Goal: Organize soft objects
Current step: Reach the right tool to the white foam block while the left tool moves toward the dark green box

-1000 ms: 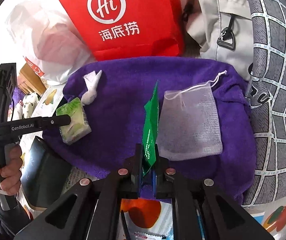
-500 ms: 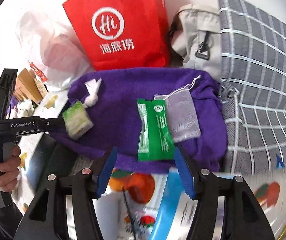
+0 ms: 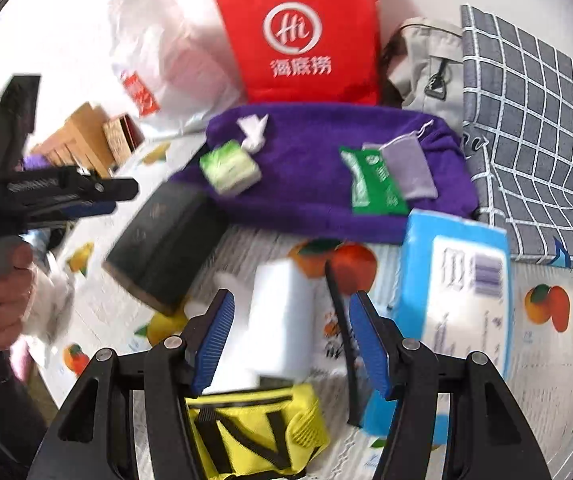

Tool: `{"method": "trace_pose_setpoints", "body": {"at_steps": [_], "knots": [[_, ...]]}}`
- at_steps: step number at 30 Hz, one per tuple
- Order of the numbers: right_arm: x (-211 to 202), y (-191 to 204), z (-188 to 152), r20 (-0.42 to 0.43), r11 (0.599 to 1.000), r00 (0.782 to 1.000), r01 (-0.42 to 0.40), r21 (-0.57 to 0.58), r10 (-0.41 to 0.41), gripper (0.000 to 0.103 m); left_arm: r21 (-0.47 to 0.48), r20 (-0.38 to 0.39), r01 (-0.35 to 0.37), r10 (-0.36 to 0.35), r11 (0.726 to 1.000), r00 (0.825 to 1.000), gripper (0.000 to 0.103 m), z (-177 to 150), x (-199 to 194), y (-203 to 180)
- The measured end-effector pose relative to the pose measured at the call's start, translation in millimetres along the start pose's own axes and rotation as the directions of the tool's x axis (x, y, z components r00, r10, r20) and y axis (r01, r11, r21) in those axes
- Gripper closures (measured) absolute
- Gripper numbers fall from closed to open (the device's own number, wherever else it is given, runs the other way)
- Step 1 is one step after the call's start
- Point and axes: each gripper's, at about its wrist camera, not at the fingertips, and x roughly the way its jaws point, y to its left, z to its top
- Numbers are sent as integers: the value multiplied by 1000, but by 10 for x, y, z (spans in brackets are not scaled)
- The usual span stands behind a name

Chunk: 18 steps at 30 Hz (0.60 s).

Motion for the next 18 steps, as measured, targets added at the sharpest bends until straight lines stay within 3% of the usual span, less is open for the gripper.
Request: {"method": "trace_pose_setpoints", "body": {"at_steps": [7, 9, 10, 18], "knots": [[201, 177, -229, -18, 997, 997, 76, -31, -77, 45, 19, -34, 25, -25, 999, 999, 47, -339, -50, 13], [265, 189, -263, -21, 994, 994, 102, -35, -103, 72, 28, -40, 28, -27, 999, 999, 47, -429, -74, 7], [284, 189, -274, -27, 995, 995, 94, -33, -95, 74, 30, -40, 26, -24, 999, 999, 47, -471, -92, 11], [-301, 200, -396, 96, 999, 994, 48, 11, -49, 74, 22, -47, 28, -27, 999, 999, 47, -730, -184, 8]]}}
